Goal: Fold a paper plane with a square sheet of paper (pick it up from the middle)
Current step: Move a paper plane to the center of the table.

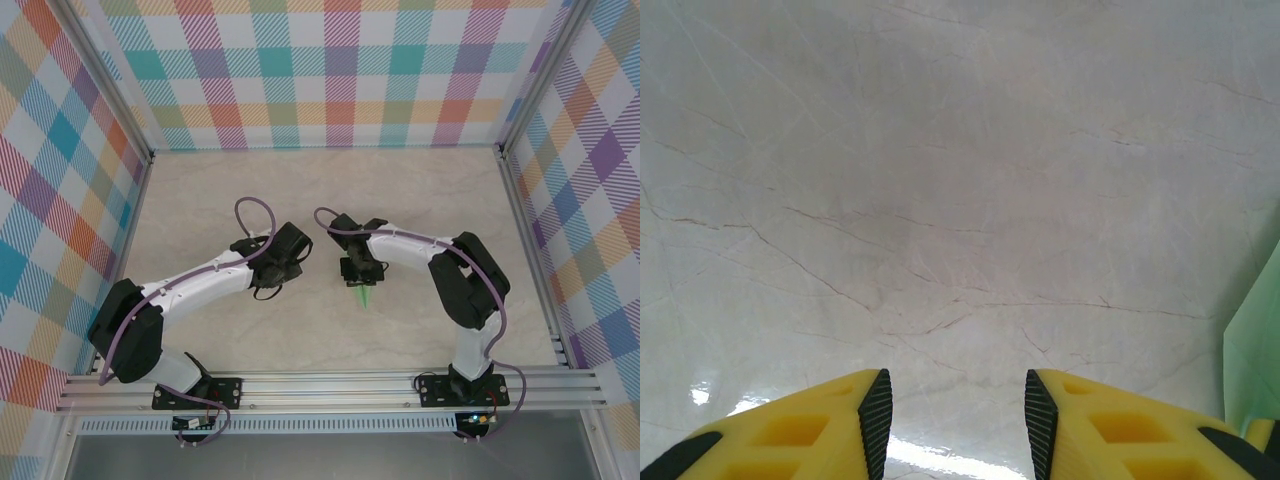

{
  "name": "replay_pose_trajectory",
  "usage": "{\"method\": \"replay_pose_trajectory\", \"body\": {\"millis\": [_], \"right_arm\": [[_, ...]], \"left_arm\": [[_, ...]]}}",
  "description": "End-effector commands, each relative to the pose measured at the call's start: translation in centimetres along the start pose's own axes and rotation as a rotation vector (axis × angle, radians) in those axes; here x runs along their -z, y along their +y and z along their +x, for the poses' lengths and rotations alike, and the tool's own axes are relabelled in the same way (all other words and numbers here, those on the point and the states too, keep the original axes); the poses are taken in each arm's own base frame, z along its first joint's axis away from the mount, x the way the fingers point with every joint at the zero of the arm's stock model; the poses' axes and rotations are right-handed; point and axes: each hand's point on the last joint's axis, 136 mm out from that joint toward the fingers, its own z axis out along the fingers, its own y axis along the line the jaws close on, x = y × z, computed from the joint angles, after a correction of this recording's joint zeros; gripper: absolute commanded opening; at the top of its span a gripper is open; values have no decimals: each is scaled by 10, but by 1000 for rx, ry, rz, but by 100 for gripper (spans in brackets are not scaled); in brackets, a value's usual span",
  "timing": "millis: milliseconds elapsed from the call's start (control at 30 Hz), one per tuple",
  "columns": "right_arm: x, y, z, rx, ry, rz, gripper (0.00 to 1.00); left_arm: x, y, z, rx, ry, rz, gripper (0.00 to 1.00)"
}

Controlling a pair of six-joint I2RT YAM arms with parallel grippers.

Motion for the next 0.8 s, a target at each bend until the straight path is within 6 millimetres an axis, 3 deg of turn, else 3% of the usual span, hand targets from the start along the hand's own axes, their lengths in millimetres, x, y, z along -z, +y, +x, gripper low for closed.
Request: {"method": "replay_pose_trajectory", "body": {"millis": [0,367,533,767], "right_arm": [[-2,-2,-4,-8,18,23,26],[-11,-2,-13,-20,24,9,24],[-22,-5,-4,-36,58,5,21],[5,0,-23,-12,-12,-16,28]], "left_arm": [[1,5,-1,14,-3,-2,42],[-1,5,0,11,5,-6,43],[-1,6,1,11,7,-8,42],[0,2,1,4,12,3,43]]}}
